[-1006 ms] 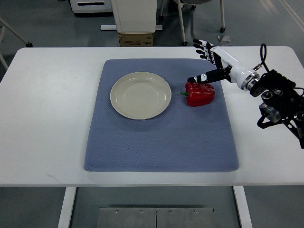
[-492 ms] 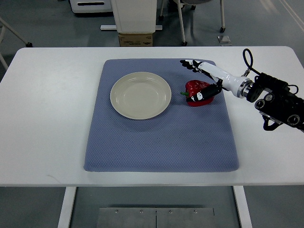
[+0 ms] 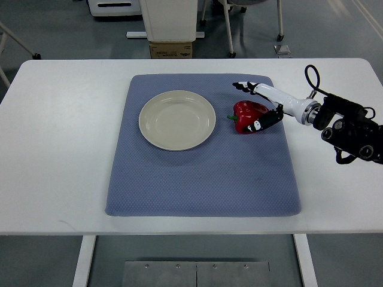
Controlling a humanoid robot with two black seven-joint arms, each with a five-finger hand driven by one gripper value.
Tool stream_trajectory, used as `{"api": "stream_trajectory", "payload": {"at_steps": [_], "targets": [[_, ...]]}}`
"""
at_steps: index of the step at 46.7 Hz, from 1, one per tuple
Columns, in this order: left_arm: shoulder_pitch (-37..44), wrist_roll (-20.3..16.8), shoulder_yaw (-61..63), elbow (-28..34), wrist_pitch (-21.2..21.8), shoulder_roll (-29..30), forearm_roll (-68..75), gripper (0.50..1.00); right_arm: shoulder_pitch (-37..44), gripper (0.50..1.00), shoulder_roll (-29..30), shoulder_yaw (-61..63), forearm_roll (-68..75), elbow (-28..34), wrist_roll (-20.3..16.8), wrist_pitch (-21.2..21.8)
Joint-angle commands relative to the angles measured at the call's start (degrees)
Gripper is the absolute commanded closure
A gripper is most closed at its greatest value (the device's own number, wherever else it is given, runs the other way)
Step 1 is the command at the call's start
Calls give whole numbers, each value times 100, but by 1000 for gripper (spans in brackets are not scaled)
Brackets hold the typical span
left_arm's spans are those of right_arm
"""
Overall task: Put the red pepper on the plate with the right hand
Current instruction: 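Close the right hand fingers around the red bell pepper, then lift the pepper and carry it with the right hand onto the plate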
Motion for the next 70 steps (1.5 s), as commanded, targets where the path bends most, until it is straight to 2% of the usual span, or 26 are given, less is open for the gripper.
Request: {"api": "stream_trajectory", "payload": {"at_steps": [1,7,34,49,55,60,64,70], "targets": [[0,-1,0,0,0,0,0,500,9,553,23,-84,6,-108,0,-29],[0,-1,0,0,0,0,0,500,0,555,67,-198,-2,-231,0,-73],[0,-1,0,0,0,0,0,500,0,634,119,-409,6,-275,17,-82],[0,-1,0,0,0,0,0,500,0,745,146,-409,6,-275,17,-82],[0,-1,0,0,0,0,0,500,9,820,146,-409,6,-275,17,-82],[0,-1,0,0,0,0,0,500,44,902,146,-409,6,-275,9,-82],[0,-1,0,0,0,0,0,500,70,1000,146,-409,6,-275,0,-82],[0,-1,0,0,0,0,0,500,158,1000,146,-400,15,-275,-18,-82]]}}
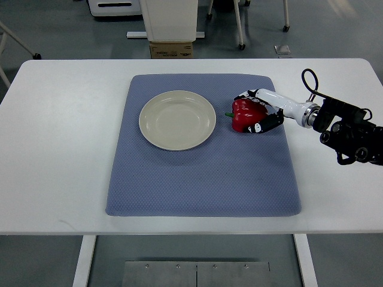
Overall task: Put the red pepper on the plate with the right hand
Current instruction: 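Lift the pepper and carry it with the right hand onto the plate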
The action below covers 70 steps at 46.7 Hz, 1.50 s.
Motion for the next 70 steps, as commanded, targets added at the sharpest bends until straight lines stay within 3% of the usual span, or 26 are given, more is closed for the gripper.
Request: {"api": "stream_trajectory", "payload": {"at_steps": [1,24,52,70], "targets": [[0,-1,0,0,0,0,0,500,57,1000,0,9,4,0,-7,0],[0,-1,0,0,0,0,0,500,593,1000,263,44,65,0,-314,8],[0,-1,0,0,0,0,0,500,1024,1000,1572,70,74,-18,-728,8],[0,-1,0,0,0,0,0,500,980,1000,1582,88,83,-9,-754,8]]}}
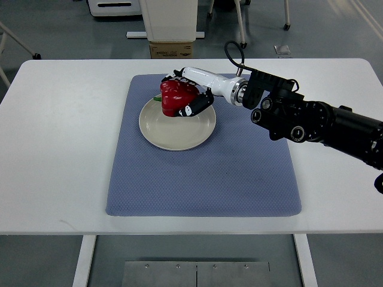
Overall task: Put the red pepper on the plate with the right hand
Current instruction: 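Lift the pepper and carry it with the right hand onto the plate, then open the right hand fingers to release the pepper on the plate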
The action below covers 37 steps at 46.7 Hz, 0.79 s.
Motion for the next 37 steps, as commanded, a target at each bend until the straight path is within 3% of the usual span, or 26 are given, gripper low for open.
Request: {"api": "stream_trajectory", "payload": {"at_steps": [1,37], "targets": [[0,1,0,0,0,0,0,500,-43,1000,0,9,8,6,14,0],[0,1,0,0,0,0,0,500,-483,1000,0,45,35,50,163,-8]]}}
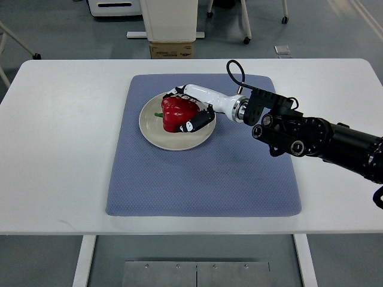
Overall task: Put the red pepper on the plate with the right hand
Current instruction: 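Open the right hand fingers to release the pepper on the plate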
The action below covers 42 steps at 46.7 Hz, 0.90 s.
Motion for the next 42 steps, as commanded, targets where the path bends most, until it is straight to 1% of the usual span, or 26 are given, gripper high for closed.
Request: {"api": "stream_trajectory", "payload": {"at_steps": [1,8,13,16,17,19,21,23,24,29,42], "targets": [[0,-1,0,0,0,0,0,500,-26,1000,0,-1,-1,-6,-18,-1],[0,-10,0,0,0,0,0,500,-35,998,0,-1,-1,-15,-18,-1],[0,-10,0,0,0,0,0,500,-96,869,0,-9,-1,-15,-26,-1],[0,-1,0,0,0,0,0,500,-105,808,0,-1,-1,-15,-26,-1],[0,-1,0,0,0,0,0,500,-105,775,0,-1,-1,-15,-18,-1],[0,-1,0,0,0,0,0,500,-114,683,0,-10,-1,-15,-18,-1],[0,-1,0,0,0,0,0,500,-114,605,0,-10,-1,-15,-18,-1],[0,-1,0,0,0,0,0,500,-123,547,0,-9,8,-24,-18,-1],[0,-1,0,0,0,0,0,500,-123,526,0,-10,8,-24,-18,-1],[0,-1,0,0,0,0,0,500,-114,505,0,-1,8,-32,-18,-1],[0,-1,0,0,0,0,0,500,-26,502,0,96,113,-50,-26,-1]]}}
